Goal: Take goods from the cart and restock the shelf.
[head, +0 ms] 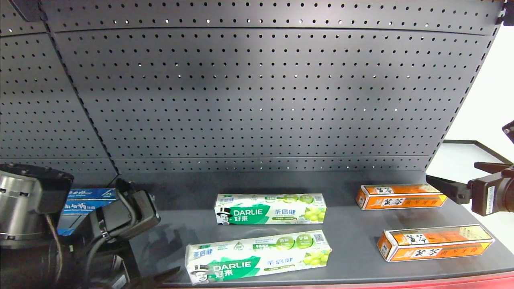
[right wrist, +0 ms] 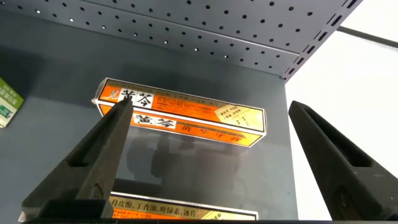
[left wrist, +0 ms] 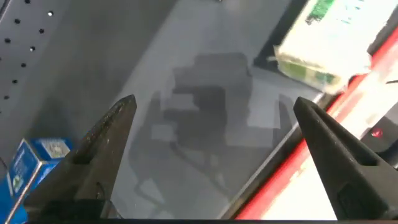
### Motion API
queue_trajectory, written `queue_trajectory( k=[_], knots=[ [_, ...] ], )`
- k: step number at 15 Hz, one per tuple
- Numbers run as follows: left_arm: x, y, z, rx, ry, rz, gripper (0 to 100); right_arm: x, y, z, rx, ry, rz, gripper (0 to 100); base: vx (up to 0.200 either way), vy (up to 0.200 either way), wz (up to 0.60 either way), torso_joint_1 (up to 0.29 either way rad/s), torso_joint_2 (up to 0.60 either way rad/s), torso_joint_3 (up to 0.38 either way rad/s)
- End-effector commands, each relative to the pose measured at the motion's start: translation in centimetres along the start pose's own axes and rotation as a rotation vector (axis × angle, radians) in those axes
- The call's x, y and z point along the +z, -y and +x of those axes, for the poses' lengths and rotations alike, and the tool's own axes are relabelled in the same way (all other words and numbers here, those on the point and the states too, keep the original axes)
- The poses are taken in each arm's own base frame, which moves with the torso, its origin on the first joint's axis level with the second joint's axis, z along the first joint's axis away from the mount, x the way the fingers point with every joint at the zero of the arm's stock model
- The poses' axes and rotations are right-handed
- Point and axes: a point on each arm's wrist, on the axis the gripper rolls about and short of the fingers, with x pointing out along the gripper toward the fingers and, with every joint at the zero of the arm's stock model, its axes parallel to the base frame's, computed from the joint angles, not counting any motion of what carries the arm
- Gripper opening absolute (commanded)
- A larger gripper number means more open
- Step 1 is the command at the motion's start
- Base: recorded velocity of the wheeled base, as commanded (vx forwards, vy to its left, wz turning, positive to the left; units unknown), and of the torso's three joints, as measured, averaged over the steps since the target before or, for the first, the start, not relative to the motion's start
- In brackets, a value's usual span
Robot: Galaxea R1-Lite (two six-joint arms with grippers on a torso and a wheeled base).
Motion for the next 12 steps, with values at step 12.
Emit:
queue_trajectory(
  k=[12],
  knots=[
    [2.7, -1.5, 3.1, -0.006, 0.024, 0.018, 100, -0.2, 0.0, 0.0, 0.003, -0.006, -0.002, 100, 0.0, 0.0, 0.0, 0.0, 0.0, 0.0]
  ],
)
